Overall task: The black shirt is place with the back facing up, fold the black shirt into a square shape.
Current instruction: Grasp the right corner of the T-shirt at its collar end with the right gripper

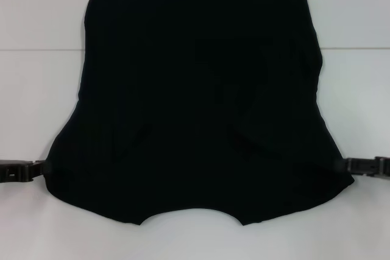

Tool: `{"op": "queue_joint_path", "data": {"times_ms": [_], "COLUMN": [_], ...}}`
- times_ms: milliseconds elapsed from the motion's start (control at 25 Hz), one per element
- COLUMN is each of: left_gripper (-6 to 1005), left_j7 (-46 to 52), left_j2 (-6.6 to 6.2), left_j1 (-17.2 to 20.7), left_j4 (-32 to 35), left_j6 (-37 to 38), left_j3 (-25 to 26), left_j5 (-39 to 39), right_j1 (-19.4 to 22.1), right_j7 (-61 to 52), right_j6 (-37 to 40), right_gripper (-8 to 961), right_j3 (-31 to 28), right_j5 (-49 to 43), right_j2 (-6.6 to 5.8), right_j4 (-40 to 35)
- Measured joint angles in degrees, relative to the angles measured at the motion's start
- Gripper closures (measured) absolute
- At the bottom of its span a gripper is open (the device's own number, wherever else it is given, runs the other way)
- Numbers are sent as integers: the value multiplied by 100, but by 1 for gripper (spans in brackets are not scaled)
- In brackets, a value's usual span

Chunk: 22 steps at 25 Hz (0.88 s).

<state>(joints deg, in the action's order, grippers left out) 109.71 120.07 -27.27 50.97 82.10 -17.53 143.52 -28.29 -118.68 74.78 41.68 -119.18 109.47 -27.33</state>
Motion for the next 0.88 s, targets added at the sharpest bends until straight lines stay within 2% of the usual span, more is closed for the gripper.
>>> {"op": "queue_joint_path", "data": {"times_ms": [80, 120, 240, 520, 880], "left_gripper": [980, 980, 980, 981, 981], "left_j7": [1, 2, 1, -1, 28], "left_j2": [-1, -1, -1, -2, -11], "left_j1": [-11, -17, -22, -33, -40], "left_j4": [0, 1, 1, -8, -9], "left_j6": [2, 3, 10, 27, 20], "left_j3": [2, 3, 0, 1, 26], "left_j5": [0, 0, 0, 0, 1], "right_j1": [-80, -165, -235, -269, -190], "right_j7": [-11, -17, -16, 36, 67], "right_j6": [-10, -36, -31, -79, -72], "right_gripper": [294, 295, 301, 314, 597], "right_j3": [-1, -4, 8, -9, -17], "right_j5": [-158, -268, -293, -298, -299], "right_j2": [67, 143, 201, 242, 240], "right_j4": [1, 1, 1, -41, -53]}}
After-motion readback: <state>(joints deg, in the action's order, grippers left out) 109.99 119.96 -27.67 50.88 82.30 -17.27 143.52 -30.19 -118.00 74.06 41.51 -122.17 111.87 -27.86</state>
